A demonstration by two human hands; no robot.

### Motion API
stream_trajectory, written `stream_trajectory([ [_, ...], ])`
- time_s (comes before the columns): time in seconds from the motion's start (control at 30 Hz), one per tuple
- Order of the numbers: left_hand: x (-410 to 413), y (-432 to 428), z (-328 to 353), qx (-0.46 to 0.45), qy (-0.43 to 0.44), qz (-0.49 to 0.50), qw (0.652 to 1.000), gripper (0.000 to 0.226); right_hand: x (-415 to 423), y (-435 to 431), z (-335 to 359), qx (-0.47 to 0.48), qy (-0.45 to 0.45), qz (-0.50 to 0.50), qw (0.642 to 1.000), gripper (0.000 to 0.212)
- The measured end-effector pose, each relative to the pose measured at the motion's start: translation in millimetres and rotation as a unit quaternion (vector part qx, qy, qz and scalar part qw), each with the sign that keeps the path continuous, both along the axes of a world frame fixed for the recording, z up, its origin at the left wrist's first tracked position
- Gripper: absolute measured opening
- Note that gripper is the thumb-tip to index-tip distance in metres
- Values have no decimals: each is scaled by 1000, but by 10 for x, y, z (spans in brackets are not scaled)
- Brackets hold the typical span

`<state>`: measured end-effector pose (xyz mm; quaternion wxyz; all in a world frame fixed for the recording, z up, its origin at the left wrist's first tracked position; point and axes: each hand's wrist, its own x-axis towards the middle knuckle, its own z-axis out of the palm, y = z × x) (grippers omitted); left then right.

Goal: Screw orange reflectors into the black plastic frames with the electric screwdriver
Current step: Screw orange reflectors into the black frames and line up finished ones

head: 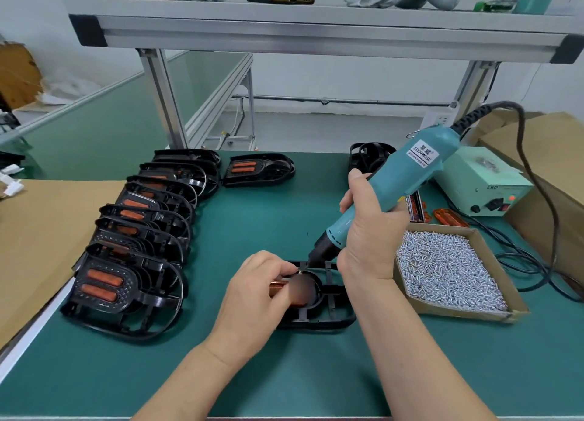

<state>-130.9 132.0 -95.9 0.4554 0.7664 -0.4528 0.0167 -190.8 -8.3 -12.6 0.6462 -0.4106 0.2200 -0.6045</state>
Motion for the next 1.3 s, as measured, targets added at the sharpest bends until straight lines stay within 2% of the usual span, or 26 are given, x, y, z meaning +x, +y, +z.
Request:
stream_trajectory([
  [0.1, 95, 61, -100, 4, -29, 10, 1000, 6, 25, 1, -55, -23, 18, 8, 1000, 16],
  [0.23, 115, 122, -255, 64, -96, -27, 993, 24, 32, 16, -160, -72, 65, 13, 995, 19],
  [0.37, 132, 137, -297, 98, -122, -51, 986, 34, 44, 47, -241, -77, 80, 19, 994, 19],
  [0.7, 154, 129, -346, 92, -129, -53, 986, 33, 65, 58, -267, -78, 88, 28, 993, 24],
  [0.93, 158, 121, -350, 88, -133, -50, 986, 33, 84, 74, -252, -90, 94, 31, 991, 17],
  [1.3, 154, 118, -342, 86, -137, -51, 985, 33, 65, 62, -296, -112, 110, 49, 986, 20],
])
